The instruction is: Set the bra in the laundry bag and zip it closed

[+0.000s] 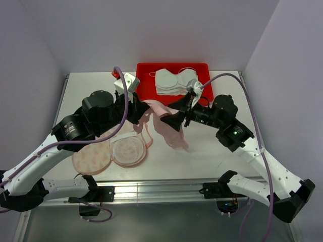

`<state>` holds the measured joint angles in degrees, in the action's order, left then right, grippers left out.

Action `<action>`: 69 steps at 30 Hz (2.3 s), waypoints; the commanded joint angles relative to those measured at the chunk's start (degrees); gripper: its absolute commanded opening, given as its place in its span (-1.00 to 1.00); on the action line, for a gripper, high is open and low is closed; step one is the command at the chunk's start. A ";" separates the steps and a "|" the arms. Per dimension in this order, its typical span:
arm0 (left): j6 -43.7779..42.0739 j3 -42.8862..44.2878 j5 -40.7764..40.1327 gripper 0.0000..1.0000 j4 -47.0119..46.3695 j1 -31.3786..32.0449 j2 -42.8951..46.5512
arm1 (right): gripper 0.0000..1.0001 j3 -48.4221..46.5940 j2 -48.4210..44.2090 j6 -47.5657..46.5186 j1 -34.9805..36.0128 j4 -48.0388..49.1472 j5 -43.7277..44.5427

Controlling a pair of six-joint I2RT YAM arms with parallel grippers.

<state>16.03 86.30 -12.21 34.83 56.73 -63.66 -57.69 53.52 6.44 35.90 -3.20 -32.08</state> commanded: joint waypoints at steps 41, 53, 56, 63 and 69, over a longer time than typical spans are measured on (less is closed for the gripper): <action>-6.10 -10.71 10.88 0.93 -12.94 0.31 13.83 | -1.00 4.87 16.00 43.75 -6.11 46.54 -27.34; -6.72 -9.31 5.53 -0.65 -12.76 0.31 12.24 | -0.99 5.48 16.71 42.35 -5.75 43.55 -26.11; -6.02 -8.96 2.46 -1.00 -12.60 0.31 12.59 | -0.69 6.01 15.39 39.98 -5.75 40.74 -25.06; -5.31 -8.17 -2.82 -1.00 -10.05 0.31 12.24 | 0.59 -0.40 7.41 19.68 -6.45 14.73 -12.41; -5.13 -6.85 -3.96 -1.00 -9.08 0.31 12.07 | 0.82 -4.71 0.38 8.35 -7.95 -2.06 -0.97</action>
<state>10.24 76.62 -13.96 26.41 56.73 -51.64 -58.59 58.43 24.38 28.45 4.14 -40.75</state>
